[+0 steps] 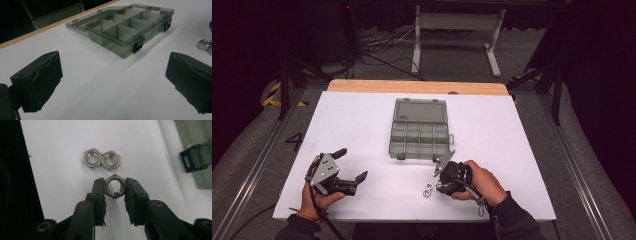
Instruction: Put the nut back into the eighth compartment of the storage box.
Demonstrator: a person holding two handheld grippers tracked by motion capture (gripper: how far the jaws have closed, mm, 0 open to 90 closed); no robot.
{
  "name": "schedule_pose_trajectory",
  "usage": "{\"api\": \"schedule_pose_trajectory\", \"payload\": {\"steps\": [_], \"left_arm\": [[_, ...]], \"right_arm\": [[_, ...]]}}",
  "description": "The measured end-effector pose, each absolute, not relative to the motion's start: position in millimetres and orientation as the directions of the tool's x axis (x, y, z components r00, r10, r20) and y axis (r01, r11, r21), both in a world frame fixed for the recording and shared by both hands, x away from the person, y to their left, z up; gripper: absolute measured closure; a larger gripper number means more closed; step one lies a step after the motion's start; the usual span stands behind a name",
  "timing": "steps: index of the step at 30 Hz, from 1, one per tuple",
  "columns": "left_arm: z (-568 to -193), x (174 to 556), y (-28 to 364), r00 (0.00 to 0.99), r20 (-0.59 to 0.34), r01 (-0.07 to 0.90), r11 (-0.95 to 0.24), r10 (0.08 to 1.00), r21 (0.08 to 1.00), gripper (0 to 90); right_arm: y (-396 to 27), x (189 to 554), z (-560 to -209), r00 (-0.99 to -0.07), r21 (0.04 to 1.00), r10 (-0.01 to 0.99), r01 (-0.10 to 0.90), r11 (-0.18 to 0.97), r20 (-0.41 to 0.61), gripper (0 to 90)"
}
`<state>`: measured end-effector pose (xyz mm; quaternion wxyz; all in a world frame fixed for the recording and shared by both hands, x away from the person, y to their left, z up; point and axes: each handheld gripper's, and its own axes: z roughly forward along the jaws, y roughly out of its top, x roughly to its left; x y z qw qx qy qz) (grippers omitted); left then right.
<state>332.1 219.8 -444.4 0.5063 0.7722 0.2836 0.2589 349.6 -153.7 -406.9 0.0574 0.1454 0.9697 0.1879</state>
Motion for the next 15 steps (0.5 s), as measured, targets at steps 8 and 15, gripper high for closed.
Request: {"api": "schedule_pose_trajectory", "payload": {"steps": [8, 15], "left_arm": [[-445, 332, 220, 0.706, 0.112, 0.180, -0.330, 0.699, 0.926, 1.7], [-445, 332, 220, 0.706, 0.107, 0.186, -0.329, 0.701, 0.926, 1.7]], "right_arm": [[-169, 359, -398, -0.938, 0.474, 0.342, 0.277, 0.836, -0.056, 70.4], [-182, 368, -388, -0.909, 0.557, 0.413, 0.314, 0.769, -0.057, 70.4]]}}
